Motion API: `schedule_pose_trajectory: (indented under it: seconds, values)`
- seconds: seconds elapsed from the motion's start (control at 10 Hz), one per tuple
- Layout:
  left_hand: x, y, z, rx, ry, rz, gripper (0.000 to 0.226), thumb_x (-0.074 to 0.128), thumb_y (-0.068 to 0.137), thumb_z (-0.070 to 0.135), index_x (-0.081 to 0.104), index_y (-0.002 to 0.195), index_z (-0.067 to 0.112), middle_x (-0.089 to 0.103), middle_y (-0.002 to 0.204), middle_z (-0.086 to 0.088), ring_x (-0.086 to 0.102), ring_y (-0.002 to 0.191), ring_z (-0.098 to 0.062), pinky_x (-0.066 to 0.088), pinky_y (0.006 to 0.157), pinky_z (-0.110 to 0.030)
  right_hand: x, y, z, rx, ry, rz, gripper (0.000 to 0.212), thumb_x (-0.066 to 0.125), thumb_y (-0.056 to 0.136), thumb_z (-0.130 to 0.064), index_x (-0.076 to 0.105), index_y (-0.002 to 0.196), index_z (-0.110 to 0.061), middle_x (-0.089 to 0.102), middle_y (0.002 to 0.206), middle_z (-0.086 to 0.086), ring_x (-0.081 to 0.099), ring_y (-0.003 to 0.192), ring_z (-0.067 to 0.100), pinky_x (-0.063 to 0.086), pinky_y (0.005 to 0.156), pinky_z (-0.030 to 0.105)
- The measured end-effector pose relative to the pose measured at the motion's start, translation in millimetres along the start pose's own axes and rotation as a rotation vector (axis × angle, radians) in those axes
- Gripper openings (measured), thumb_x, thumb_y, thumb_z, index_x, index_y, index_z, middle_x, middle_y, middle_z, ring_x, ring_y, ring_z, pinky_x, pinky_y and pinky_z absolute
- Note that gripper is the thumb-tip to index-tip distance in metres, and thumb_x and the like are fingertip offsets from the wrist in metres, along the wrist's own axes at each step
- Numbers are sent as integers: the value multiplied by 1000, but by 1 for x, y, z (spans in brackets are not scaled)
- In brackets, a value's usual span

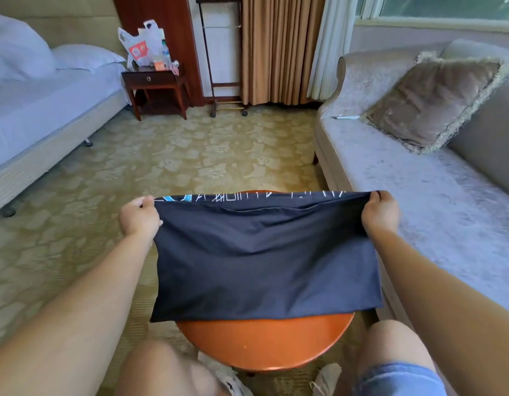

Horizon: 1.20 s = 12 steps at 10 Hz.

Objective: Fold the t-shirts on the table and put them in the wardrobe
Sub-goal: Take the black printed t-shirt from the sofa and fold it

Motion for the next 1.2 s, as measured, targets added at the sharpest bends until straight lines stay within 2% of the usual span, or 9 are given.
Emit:
schedule_pose_trajectory:
  seconds: [0.1,0.2,0.3,0.4,0.5,0.6,0.8,1.0,1.2]
  values:
    - [30,40,-2,-1,92,11,25,51,99,24,69,110,11,61,92,-6,60,48,-11,57,83,-39,36,36,-14,-38,-29,2,32,35,101,-20,58,110,1,60,117,28,54,110,44,40,93,43]
    - [52,86,-18,-10,201,27,26,52,95,29,72,99,13,68,92,-10,69,83,-35,56,87,-44,76,69,-22,-77,-65,-21,32,36,102,-19,58,112,2,60,119,29,53,112,44,39,94,43]
    - [73,111,-36,-33,303,42,22,50,95,26,68,99,12,66,101,-16,64,103,-40,52,94,-44,113,86,-17,-91,-137,-49,36,38,102,-24,53,126,-2,56,128,28,50,118,43,37,97,42]
    - [93,96,-60,-32,535,14,55,52,98,31,36,148,12,31,154,-19,27,143,-33,25,116,-41,142,77,1,-103,-258,-84,57,41,102,-35,27,150,-7,37,145,25,38,130,41,29,108,46]
    - [107,57,-86,102,749,-84,68,52,97,39,21,154,18,14,161,-16,13,146,-36,14,117,-46,158,43,13,-239,-411,-144,63,44,100,-38,23,152,-11,30,150,20,31,137,39,21,113,55]
    - [113,27,-105,140,917,-185,70,46,97,48,18,155,20,12,161,-14,12,146,-35,10,116,-53,170,-6,20,-355,-561,-363,59,39,100,-45,26,151,-17,16,159,14,12,147,31,8,116,59]
    - [91,6,-129,17,1044,-327,79,33,96,62,-1,156,25,-9,162,-15,2,149,-36,10,118,-52,172,-58,55,-388,-842,-650,75,14,94,-69,6,156,-28,-9,164,2,-11,150,25,0,118,58]
    - [81,13,-119,-50,1005,-358,73,46,96,52,11,155,27,20,155,-17,20,142,-35,27,113,-52,162,-59,66,-398,-874,-641,77,10,93,-70,4,156,-28,-10,164,0,-13,150,24,-2,118,57]
    - [82,14,-107,-79,979,-300,77,59,94,39,13,155,27,27,150,-16,23,140,-34,36,105,-51,162,-59,66,-390,-877,-645,76,10,93,-70,3,156,-28,-11,164,0,-14,150,23,-3,118,57]
Point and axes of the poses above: each hand's wrist, its own y-axis towards the middle knuckle, its own x-axis out of the palm, z = x × y, the point moved 2 cm from there along y, towards the middle knuckle
